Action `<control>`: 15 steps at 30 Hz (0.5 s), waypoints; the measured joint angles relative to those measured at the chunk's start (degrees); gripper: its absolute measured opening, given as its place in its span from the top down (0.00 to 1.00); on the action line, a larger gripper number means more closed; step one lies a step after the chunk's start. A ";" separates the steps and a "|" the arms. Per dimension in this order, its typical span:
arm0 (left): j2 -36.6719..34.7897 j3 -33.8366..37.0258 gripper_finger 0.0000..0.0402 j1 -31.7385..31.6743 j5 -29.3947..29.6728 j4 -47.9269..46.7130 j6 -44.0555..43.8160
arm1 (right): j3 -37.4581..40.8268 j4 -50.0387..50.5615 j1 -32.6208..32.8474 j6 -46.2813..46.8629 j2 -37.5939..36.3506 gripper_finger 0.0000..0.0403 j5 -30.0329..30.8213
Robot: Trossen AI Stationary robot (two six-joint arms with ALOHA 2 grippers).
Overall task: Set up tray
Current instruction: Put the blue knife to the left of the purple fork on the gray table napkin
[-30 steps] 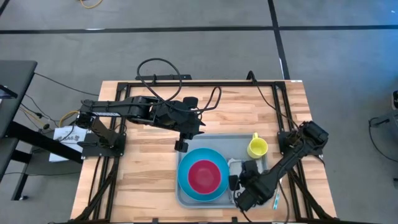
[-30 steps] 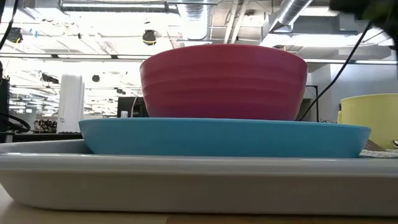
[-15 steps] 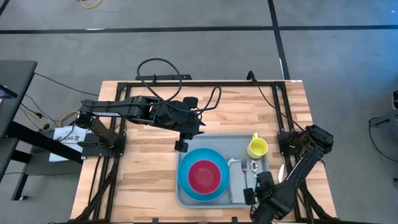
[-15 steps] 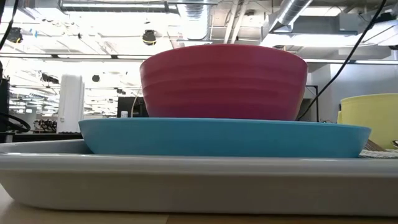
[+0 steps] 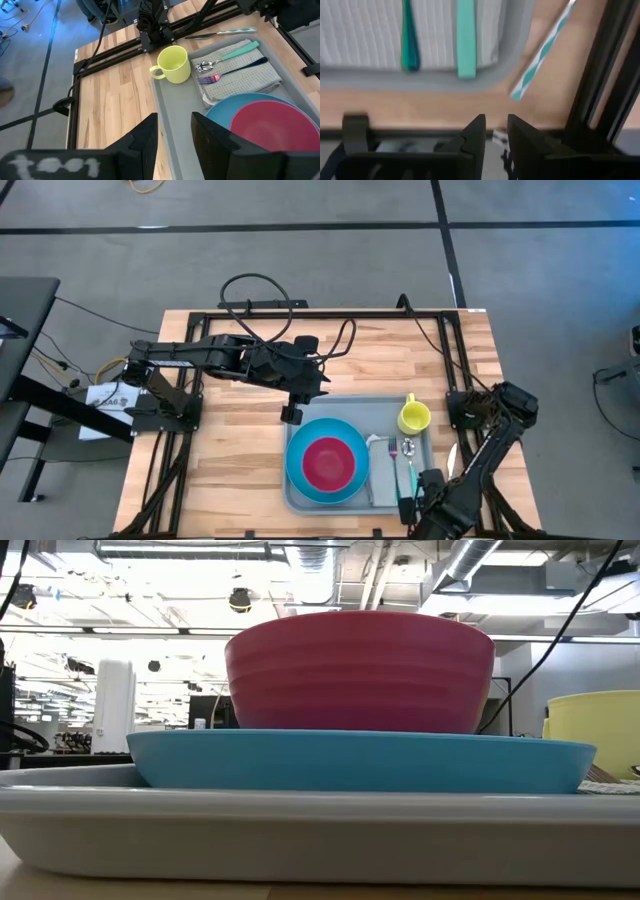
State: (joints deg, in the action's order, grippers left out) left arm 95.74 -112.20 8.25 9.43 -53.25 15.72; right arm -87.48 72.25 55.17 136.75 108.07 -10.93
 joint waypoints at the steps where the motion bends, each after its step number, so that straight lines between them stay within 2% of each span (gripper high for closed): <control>1: 0.00 0.00 0.73 0.00 0.00 0.00 0.02 | 0.00 -0.85 0.03 0.02 0.00 0.81 -0.71; 6: 0.00 0.00 0.73 0.00 0.00 0.00 -0.32 | 0.41 1.62 0.73 -0.02 -0.02 0.81 -5.64; 11: 0.00 0.00 0.73 0.00 0.00 0.00 -0.35 | 1.46 -0.19 1.54 -0.43 0.02 0.81 -10.64; 15: 0.00 0.00 0.73 0.00 0.00 0.00 -0.11 | 1.55 -2.20 2.13 -0.35 0.02 0.81 -11.46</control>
State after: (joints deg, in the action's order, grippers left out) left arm 95.74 -112.20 8.25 9.43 -53.25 15.61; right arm -85.93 70.05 57.30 136.40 108.09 -22.39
